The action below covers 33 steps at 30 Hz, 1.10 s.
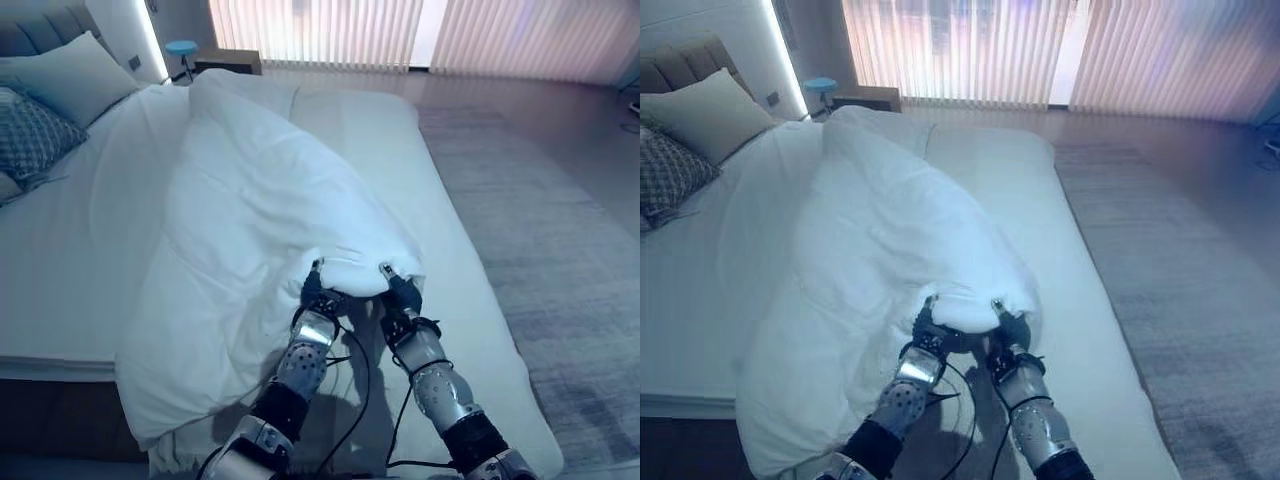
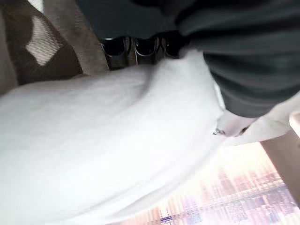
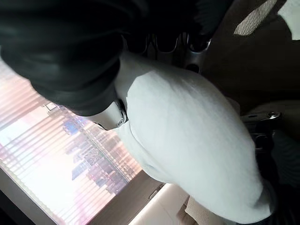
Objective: Make the bed
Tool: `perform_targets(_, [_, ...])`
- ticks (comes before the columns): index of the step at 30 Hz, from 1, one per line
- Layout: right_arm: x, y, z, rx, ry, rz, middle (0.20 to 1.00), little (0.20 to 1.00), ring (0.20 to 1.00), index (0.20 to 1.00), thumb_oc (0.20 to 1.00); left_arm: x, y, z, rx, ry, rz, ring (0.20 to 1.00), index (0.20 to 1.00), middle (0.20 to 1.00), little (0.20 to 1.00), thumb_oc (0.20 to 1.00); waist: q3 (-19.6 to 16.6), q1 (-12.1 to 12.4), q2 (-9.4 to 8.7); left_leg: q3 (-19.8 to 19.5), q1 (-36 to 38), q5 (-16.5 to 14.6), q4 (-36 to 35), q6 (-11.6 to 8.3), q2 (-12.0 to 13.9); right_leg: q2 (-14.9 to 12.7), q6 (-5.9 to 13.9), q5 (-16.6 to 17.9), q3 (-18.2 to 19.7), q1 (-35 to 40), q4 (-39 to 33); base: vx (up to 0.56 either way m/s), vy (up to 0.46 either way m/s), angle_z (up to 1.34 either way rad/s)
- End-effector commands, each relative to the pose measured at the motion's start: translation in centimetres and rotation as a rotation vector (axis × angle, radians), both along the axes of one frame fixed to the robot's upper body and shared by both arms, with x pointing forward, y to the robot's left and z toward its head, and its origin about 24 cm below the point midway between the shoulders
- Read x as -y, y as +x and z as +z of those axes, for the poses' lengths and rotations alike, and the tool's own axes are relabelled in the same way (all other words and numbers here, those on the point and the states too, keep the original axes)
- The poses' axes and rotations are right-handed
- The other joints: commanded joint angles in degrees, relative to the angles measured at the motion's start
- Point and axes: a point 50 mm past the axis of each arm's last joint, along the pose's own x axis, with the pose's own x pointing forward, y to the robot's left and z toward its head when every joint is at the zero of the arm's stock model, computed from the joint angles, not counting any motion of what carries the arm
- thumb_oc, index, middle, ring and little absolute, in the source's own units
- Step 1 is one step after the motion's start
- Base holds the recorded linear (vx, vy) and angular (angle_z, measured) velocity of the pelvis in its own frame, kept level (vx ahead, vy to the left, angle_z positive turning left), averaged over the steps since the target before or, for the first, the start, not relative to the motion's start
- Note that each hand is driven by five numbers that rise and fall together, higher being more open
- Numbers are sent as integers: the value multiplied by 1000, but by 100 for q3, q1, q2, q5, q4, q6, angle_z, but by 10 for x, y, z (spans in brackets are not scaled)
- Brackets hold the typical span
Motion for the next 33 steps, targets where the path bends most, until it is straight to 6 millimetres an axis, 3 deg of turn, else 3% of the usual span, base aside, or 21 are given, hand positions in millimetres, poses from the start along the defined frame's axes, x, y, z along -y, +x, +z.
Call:
perform_targets(1, [77, -24, -25, -38, -57, -285, 200, 200, 200, 200, 200, -73, 15, 30, 209, 73, 329, 200, 200, 200, 200, 200, -537, 75, -54, -28, -243, -85, 7, -454, -178, -206, 296, -260, -294, 206, 328, -119, 39, 44])
perform_targets(5, [85, -27, -31, -70, -67, -323, 200, 200, 200, 200, 200, -74, 13, 30, 231, 102, 313, 200, 200, 200, 200, 200, -441, 56, 33, -122, -335, -25, 7, -399, -203, -386, 331, -257, -594, 47, 547, -104, 106, 70])
perform_targets(7, [86, -28, -38, -105, -75, -323, 200, 200, 200, 200, 200, -81, 6, 25, 250, 161, 305, 200, 200, 200, 200, 200, -379, 75, 16, -27, -6, -258, 57, -368, 70, -626, 369, -173, -617, -35, 614, -113, 255, 54])
perform_targets(9, [85, -28, -45, -136, -82, -304, 200, 200, 200, 200, 200, -94, 0, 21, 257, 204, 331, 200, 200, 200, 200, 200, -369, 147, -33, -174, 99, -443, 490, -399, 584, -904, 458, -133, -449, -174, 734, -78, 324, 21])
perform_targets(10, [83, -29, -48, -152, -83, -292, 200, 200, 200, 200, 200, -99, -2, 20, 256, 223, 347, 200, 200, 200, 200, 200, -413, 165, -9, -248, 168, -306, 528, -407, 840, -1007, 518, -135, -384, -222, 787, -23, 241, -2])
perform_targets(11, [83, -29, -48, -152, -83, -292, 200, 200, 200, 200, 200, -99, -2, 20, 256, 223, 347, 200, 200, 200, 200, 200, -416, 163, -10, -249, 164, -304, 527, -406, 839, -1008, 519, -135, -385, -225, 787, -8, 472, -19])
perform_targets(12, [82, -29, -53, -177, -83, -283, 200, 200, 200, 200, 200, -108, -5, 23, 277, 245, 376, 200, 200, 200, 200, 200, -480, 185, 85, -584, 238, 62, 738, -552, 1277, -1228, 672, -113, -200, -353, 961, -9, 513, -14])
perform_targets(14, [79, -30, -55, -186, -81, -253, 200, 200, 200, 200, 200, -116, -9, 22, 277, 267, 397, 200, 200, 200, 200, 200, -539, 227, 160, -838, 269, 144, 869, -767, 1487, -1463, 838, -25, -9, -462, 1060, -26, 646, -6])
perform_targets(16, [72, -27, -52, -170, -89, -201, 200, 200, 200, 200, 200, -119, -10, 27, 310, 291, 398, 200, 200, 200, 200, 200, -528, 303, 166, -1004, 331, -264, 1109, -889, 1449, -1740, 1059, 378, 259, -636, 989, -85, 583, -25])
perform_targets(18, [71, -26, -51, -165, -109, -155, 200, 200, 200, 200, 200, -117, -12, 29, 344, 308, 364, 200, 200, 200, 200, 200, -498, 347, 43, -688, 328, -1269, 1259, -738, 1186, -2059, 1315, 1161, 545, -679, 568, -175, 601, -80])
perform_targets(19, [72, -29, -52, -165, -116, -149, 200, 200, 200, 200, 200, -112, -12, 30, 368, 334, 314, 200, 200, 200, 200, 200, -477, 348, -77, -465, 238, -1521, 1414, -675, 1008, -2274, 1315, 1679, 595, -670, 181, -273, 670, -79])
perform_targets(20, [71, -31, -52, -168, -123, -141, 200, 200, 200, 200, 200, -108, -11, 31, 385, 354, 274, 200, 200, 200, 200, 200, -373, 383, -175, -344, 89, -1691, 1645, -568, 776, -2392, 1315, 1643, 572, -692, 118, -220, 459, -48])
perform_targets(21, [71, -31, -52, -168, -122, -141, 200, 200, 200, 200, 200, -108, -11, 31, 385, 355, 273, 200, 200, 200, 200, 200, -385, 378, -197, -346, 68, -1678, 1646, -561, 751, -2416, 1315, 1649, 578, -714, 120, -387, 682, -47])
perform_targets(22, [68, -32, -57, -182, -107, -145, 200, 200, 200, 200, 200, -107, -11, 28, 378, 408, 237, 200, 200, 200, 200, 200, -263, 512, -259, -103, -143, -1725, 1799, -414, 510, -2548, 1238, 1652, 163, -800, 20, -268, 457, -28])
perform_targets(23, [67, -32, -57, -182, -106, -145, 200, 200, 200, 200, 200, -107, -11, 28, 378, 408, 237, 200, 200, 200, 200, 200, -274, 502, -284, -108, -161, -1707, 1791, -406, 481, -2578, 1245, 1658, 166, -818, 20, -557, 877, -67])
perform_targets(24, [58, -28, -58, -194, -79, -146, 200, 200, 200, 200, 200, -108, -15, 17, 325, 423, 221, 200, 200, 200, 200, 200, -161, 604, -171, -53, -302, -1415, 1661, -291, 350, -2453, 1044, 1192, -156, -862, 676, -415, 626, -30])
perform_targets(26, [55, -28, -63, -215, -88, -130, 200, 200, 200, 200, 200, -108, -19, 13, 319, 425, 202, 200, 200, 200, 200, 200, -190, 683, -97, -85, -324, -1025, 1235, -144, 183, -2072, 832, 661, -217, -712, 1494, -419, 689, 17])
perform_targets(27, [54, -28, -64, -219, -89, -123, 200, 200, 200, 200, 200, -107, -21, 10, 310, 436, 181, 200, 200, 200, 200, 200, -221, 751, -77, -59, -370, -758, 946, -63, 98, -1815, 768, 410, -450, -615, 2015, -320, 514, 36])
perform_targets(30, [50, -31, -66, -224, -100, -103, 200, 200, 200, 200, 200, -106, -25, 9, 309, 483, 138, 200, 200, 200, 200, 200, -299, 918, -181, 103, -466, -441, 649, 7, -225, -1149, 745, -242, -1060, -65, 2773, -308, 360, 5])
perform_targets(31, [50, -31, -67, -227, -102, -97, 200, 200, 200, 200, 200, -104, -26, 9, 313, 490, 121, 200, 200, 200, 200, 200, -335, 962, -256, 135, -514, -358, 623, -2, -337, -869, 730, -396, -981, 128, 2707, -311, 235, 15])
perform_targets(33, [49, -30, -67, -226, -105, -101, 200, 200, 200, 200, 200, -103, -27, 9, 315, 534, 97, 200, 200, 200, 200, 200, -428, 1070, -445, 206, -718, -146, 627, -43, -544, -213, 674, -600, -430, 387, 2534, -329, 157, 3])
